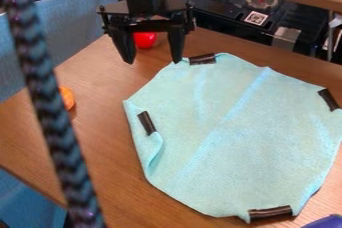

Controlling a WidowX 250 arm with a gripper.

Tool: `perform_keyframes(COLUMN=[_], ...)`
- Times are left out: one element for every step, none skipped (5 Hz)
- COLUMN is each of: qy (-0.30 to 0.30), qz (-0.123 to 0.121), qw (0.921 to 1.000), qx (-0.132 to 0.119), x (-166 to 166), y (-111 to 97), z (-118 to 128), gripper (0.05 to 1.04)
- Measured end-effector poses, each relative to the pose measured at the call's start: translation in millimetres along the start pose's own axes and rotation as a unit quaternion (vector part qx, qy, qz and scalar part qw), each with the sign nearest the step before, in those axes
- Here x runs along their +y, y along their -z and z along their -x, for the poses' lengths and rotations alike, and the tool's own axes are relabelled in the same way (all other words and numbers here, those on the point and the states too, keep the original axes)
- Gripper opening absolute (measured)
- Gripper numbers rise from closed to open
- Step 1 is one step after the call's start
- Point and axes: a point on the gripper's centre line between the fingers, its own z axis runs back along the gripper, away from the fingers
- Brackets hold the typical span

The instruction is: Move the orange toy to the bottom right edge of the cloth

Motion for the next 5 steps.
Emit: perform_keyframes(qy=[0.002, 0.008, 0.047, 0.091, 0.130], qz=[-0.009, -0.071, -0.123, -0.143, -0.124], qw=[0.9998, 0.9951, 0.9908, 0.9841, 0.9820], qx=[0.017, 0.068, 0.032, 0.052, 0.057], x=[2.2, 36.9, 70.5, 111.0, 132.4], y=[10.0, 55.5, 68.8, 84.7, 79.1], z=[2.0, -12.4, -24.8, -30.2, -27.1], gripper=[1.001, 1.001, 1.001, 1.001, 1.001])
